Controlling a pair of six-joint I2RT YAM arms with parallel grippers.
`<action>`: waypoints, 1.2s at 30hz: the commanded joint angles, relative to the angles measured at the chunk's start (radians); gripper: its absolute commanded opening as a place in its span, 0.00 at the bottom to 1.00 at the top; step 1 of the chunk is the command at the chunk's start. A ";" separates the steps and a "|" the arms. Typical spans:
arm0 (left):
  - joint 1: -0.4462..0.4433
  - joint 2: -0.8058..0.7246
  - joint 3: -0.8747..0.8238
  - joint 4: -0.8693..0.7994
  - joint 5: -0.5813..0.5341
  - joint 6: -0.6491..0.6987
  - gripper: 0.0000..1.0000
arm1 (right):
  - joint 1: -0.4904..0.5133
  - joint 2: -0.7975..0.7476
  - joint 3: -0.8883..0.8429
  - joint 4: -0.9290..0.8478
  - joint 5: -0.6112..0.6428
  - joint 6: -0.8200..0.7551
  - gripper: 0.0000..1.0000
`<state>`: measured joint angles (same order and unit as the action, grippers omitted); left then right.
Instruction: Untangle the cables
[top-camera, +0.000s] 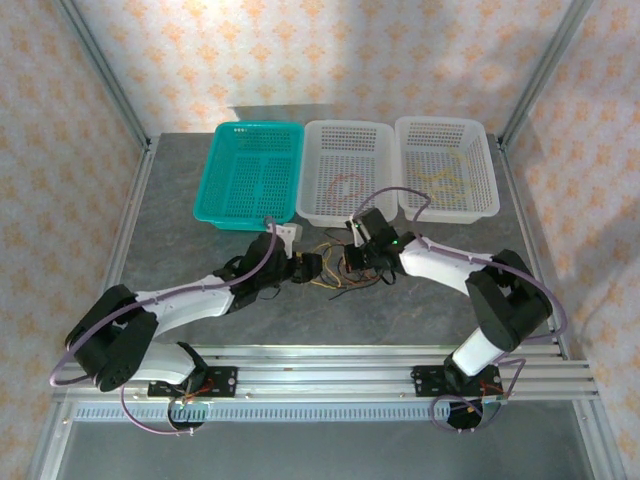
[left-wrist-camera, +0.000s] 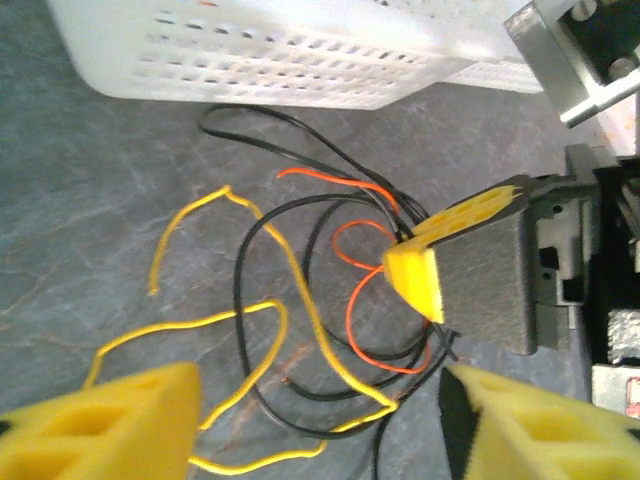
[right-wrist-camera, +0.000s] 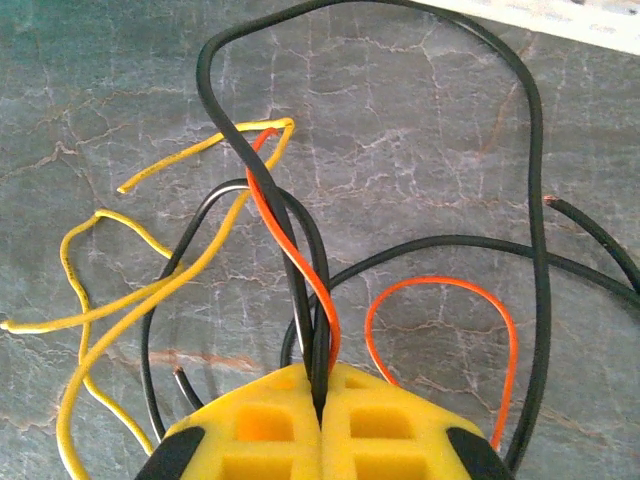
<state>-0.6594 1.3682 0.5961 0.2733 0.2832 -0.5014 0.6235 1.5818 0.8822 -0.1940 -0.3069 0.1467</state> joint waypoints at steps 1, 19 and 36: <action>0.002 0.075 0.103 -0.141 0.049 0.140 0.73 | -0.019 -0.041 -0.023 -0.015 0.011 0.005 0.00; -0.002 0.231 0.281 -0.428 -0.073 0.366 0.51 | -0.057 -0.072 -0.054 -0.015 -0.007 -0.011 0.00; -0.002 0.312 0.351 -0.371 0.007 0.426 0.42 | -0.057 -0.077 -0.055 -0.012 -0.022 -0.005 0.00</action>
<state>-0.6594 1.6810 0.9184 -0.1104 0.2813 -0.1074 0.5720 1.5284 0.8391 -0.1970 -0.3283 0.1459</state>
